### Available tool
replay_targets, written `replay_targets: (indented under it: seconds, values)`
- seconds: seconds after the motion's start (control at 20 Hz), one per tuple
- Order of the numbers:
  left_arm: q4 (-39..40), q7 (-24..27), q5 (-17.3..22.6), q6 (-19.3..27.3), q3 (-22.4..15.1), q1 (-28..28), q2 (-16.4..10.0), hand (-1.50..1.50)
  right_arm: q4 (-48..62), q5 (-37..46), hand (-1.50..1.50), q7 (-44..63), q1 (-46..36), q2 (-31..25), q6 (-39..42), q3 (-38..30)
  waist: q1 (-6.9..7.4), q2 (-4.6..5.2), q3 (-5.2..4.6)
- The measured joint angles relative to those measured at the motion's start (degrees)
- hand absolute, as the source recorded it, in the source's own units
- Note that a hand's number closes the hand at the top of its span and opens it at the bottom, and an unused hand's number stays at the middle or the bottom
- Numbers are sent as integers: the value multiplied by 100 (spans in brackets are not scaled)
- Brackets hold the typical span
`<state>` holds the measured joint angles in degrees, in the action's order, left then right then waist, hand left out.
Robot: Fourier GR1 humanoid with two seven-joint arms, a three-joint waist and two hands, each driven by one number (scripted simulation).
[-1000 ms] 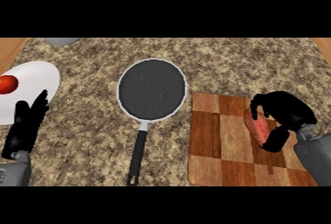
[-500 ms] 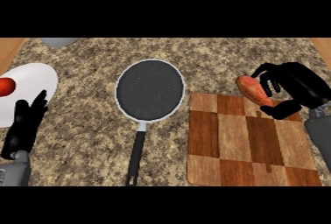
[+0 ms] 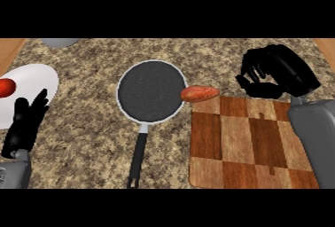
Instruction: Pick the sweet potato from the cutting board and place it in the pan
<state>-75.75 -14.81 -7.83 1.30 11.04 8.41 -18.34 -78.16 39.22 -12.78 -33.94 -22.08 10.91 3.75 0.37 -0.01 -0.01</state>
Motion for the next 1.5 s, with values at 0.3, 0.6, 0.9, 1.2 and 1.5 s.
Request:
replay_targets:
  seconds: [0.3, 0.6, 0.9, 1.2, 1.5]
  values:
    - [-41, 19, 31, -78, 50, -37, -23, 0, 499, 47, 150, 758, -781, 947, -60, 142, 36, 9, -1]
    - [-31, 103, -49, -62, -31, -45, 64, 0, 1941, 43, 150, 923, -1666, 1734, -539, 58, 106, 32, 0]
    - [-109, 40, -126, -48, -124, 36, 126, 0, 3655, -122, 150, 868, -2472, 2096, -1352, 211, 236, 69, 0]
    - [-70, 1, -138, -115, -162, 198, 119, 0, 4968, -690, 150, 539, -2937, 2182, -1942, 559, 389, 114, 1]
    - [20, 0, -192, -145, -300, 428, 217, 0, 5567, -1475, -150, 230, -2946, 2202, -2089, 852, 642, 183, 3]
